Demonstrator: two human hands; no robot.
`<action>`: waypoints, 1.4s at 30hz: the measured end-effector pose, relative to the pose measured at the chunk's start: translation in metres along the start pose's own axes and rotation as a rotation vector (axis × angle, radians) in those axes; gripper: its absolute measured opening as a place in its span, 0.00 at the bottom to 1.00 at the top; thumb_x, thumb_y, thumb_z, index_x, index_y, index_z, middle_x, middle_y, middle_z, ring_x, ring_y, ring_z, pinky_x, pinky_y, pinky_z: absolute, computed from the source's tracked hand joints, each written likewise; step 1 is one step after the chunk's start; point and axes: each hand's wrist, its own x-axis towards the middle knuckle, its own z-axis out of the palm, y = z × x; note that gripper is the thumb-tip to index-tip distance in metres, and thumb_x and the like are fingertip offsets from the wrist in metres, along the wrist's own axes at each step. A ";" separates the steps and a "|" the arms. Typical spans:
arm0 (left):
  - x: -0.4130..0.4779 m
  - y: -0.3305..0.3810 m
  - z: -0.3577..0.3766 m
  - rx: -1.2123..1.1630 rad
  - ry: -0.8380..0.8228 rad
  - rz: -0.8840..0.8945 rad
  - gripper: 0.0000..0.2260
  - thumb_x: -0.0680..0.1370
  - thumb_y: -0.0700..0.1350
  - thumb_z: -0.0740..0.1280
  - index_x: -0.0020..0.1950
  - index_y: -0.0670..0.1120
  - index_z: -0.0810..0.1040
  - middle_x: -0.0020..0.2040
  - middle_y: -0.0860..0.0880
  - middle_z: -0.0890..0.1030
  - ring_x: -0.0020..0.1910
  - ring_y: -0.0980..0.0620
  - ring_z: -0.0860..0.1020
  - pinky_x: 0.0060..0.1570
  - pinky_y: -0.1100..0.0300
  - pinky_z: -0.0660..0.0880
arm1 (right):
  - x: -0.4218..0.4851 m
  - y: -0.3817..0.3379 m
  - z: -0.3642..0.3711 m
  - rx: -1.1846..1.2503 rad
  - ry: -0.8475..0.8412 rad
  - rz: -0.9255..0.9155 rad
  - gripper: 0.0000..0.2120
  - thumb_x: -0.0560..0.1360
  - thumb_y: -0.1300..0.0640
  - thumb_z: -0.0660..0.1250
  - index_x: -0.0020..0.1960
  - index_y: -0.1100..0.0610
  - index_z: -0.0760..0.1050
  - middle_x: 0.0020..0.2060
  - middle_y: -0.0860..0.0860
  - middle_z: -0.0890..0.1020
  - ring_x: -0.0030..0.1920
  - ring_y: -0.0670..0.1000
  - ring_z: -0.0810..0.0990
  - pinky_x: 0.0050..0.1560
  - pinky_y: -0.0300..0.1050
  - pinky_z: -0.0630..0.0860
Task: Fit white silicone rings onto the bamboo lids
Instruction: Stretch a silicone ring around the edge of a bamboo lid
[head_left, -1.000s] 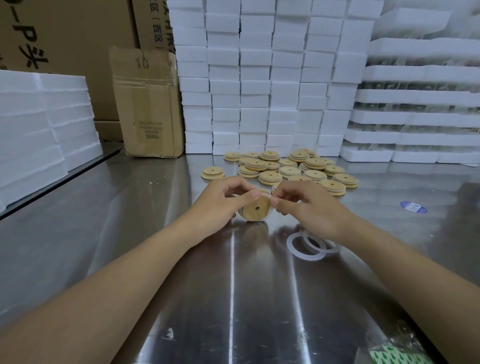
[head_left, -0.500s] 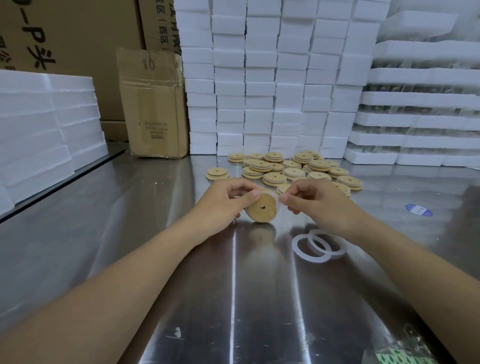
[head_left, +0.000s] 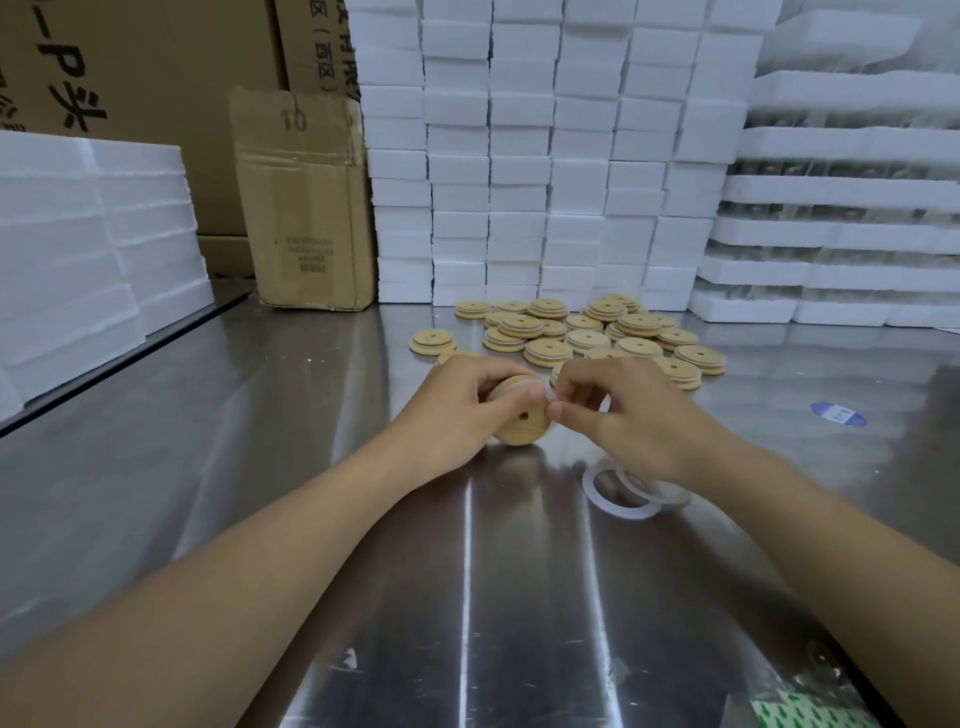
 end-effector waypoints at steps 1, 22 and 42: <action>0.000 0.000 -0.001 -0.016 -0.018 -0.005 0.08 0.85 0.48 0.69 0.54 0.55 0.88 0.49 0.53 0.89 0.50 0.52 0.85 0.53 0.54 0.79 | 0.000 0.000 -0.003 0.021 -0.008 0.004 0.08 0.80 0.54 0.72 0.43 0.52 0.80 0.37 0.49 0.83 0.42 0.51 0.79 0.47 0.50 0.75; -0.001 0.007 -0.001 -0.284 0.098 -0.164 0.08 0.86 0.46 0.68 0.56 0.53 0.87 0.46 0.43 0.86 0.41 0.53 0.79 0.39 0.62 0.75 | 0.003 0.002 0.000 0.351 0.004 0.114 0.07 0.81 0.51 0.72 0.50 0.54 0.82 0.40 0.53 0.86 0.38 0.44 0.83 0.37 0.30 0.73; 0.004 -0.008 0.003 -0.060 0.168 -0.005 0.07 0.75 0.49 0.78 0.52 0.58 0.87 0.53 0.56 0.87 0.51 0.51 0.87 0.56 0.42 0.85 | 0.006 0.005 0.015 0.396 0.180 0.098 0.05 0.76 0.58 0.78 0.47 0.51 0.84 0.45 0.45 0.87 0.46 0.49 0.86 0.51 0.45 0.80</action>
